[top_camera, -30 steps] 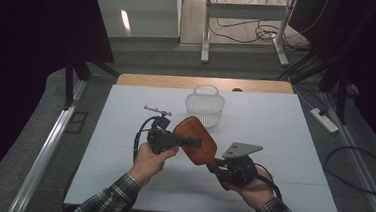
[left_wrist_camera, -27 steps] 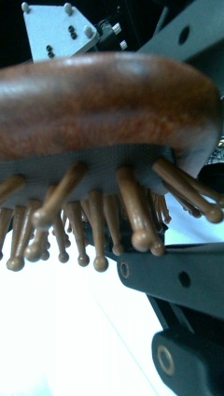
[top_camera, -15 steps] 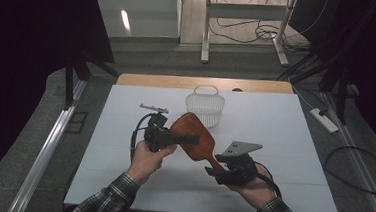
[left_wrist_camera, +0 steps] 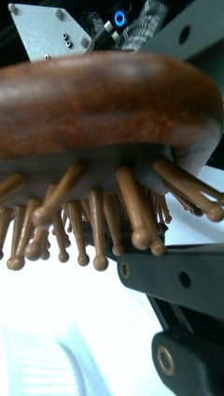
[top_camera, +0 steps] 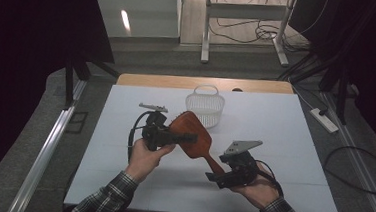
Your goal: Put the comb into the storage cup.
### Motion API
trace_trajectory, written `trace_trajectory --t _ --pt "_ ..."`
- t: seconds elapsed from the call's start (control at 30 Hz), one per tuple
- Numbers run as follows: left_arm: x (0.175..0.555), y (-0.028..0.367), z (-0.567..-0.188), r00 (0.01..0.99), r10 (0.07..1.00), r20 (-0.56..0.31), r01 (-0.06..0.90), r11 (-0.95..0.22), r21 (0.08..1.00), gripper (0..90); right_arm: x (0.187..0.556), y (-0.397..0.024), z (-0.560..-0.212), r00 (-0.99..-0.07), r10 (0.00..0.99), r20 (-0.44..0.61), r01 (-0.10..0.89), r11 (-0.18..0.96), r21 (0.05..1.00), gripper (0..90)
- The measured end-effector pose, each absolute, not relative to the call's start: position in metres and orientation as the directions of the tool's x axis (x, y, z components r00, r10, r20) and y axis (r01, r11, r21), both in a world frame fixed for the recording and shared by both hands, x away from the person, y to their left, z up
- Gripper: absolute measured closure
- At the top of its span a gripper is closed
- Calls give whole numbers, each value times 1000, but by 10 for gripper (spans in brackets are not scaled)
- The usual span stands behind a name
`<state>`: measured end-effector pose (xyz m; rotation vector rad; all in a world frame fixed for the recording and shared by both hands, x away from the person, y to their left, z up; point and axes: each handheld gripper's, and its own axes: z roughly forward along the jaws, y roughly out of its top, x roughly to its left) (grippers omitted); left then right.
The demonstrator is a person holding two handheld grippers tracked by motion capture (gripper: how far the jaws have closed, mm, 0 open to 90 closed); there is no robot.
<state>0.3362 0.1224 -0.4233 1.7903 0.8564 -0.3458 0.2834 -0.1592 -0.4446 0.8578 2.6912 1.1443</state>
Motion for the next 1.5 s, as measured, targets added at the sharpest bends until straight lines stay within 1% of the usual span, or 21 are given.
trace_trajectory --t 0.17,0.47,0.6,0.77,0.97,1.1,1.5 --pt "337 124 -420 706 408 -579 683 -176 709 554 285 -161 -445 -839 523 154 478 569 669 201" --pt "340 128 -412 718 458 -524 657 -197 728 552 285 -169 -445 -830 534 161 490 560 668 111" --pt "342 132 -408 716 471 -515 654 -193 732 552 284 -172 -446 -830 541 135 477 564 673 42" --pt "344 135 -404 713 489 -503 650 -192 735 552 282 -178 -448 -830 545 119 472 570 672 1" --pt "350 141 -400 706 508 -494 648 -182 740 552 278 -189 -451 -825 557 91 464 577 673 0" --pt "354 143 -397 701 519 -490 648 -177 740 551 277 -197 -451 -815 568 115 486 561 670 0" --pt "363 151 -385 690 540 -483 646 -157 747 550 270 -212 -452 -804 585 109 493 553 672 0"
